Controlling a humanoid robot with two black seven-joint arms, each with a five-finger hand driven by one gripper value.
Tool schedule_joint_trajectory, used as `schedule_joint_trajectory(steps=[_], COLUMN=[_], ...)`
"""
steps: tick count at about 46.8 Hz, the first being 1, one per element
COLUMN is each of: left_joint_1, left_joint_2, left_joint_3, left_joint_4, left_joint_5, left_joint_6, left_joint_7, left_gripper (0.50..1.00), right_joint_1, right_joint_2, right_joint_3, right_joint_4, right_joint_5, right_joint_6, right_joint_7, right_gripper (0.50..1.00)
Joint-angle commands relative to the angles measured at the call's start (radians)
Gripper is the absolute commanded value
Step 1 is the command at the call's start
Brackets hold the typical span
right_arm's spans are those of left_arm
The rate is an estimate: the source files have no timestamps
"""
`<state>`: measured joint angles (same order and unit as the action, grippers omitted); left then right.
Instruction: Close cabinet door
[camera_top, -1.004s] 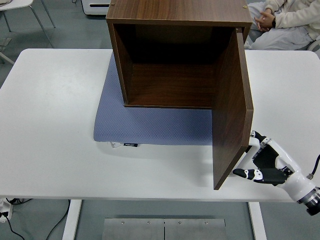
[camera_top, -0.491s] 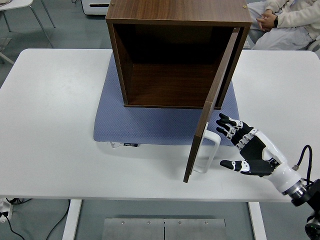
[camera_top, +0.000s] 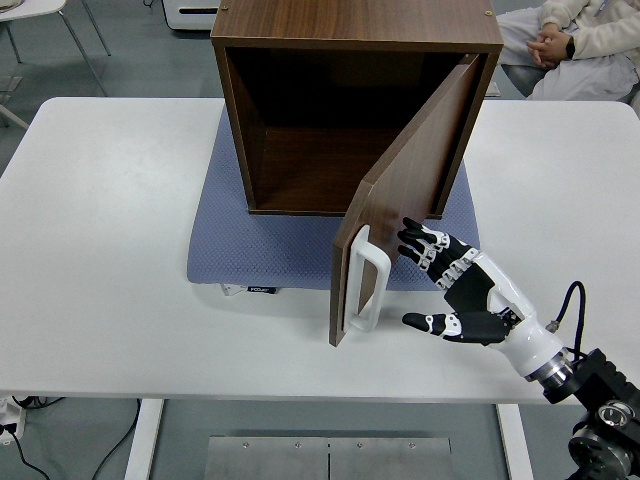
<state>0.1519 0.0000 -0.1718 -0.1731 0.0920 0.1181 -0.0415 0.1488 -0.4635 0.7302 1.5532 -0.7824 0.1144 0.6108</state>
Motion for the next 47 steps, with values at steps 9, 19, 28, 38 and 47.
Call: schedule_joint_trajectory(steps=[9,19,28,38,47], left_joint_1=[0.0,0.0,0.0,0.0,0.0], left_joint_2=[0.0,0.0,0.0,0.0,0.0], left_joint_3=[0.0,0.0,0.0,0.0,0.0], left_joint_4=[0.0,0.001,0.0,0.0,0.001], left_joint_5=[0.0,0.0,0.0,0.0,0.0], left_joint_6=[0.0,0.0,0.0,0.0,0.0], left_joint_7=[0.0,0.0,0.0,0.0,0.0], left_gripper=[1.0,1.0,1.0,1.0,1.0], right_joint_1=[0.028,0.067,0.101,0.13,0.144], right_joint_2=[0.04,0.086,0.132,0.166,0.18], right_joint_3=[-0.02,-0.055,-0.084,-0.117,-0.133], right_joint_4=[-0.002,-0.01,-0.022,-0.035,-0.036], right_joint_5=[0.0,0.0,0.0,0.0,0.0], right_joint_6=[-0.042,-0.088,-0.127,-0.168,-0.186], right_joint_7=[0.0,0.0,0.0,0.0,0.0], right_gripper=[1.0,1.0,1.0,1.0,1.0])
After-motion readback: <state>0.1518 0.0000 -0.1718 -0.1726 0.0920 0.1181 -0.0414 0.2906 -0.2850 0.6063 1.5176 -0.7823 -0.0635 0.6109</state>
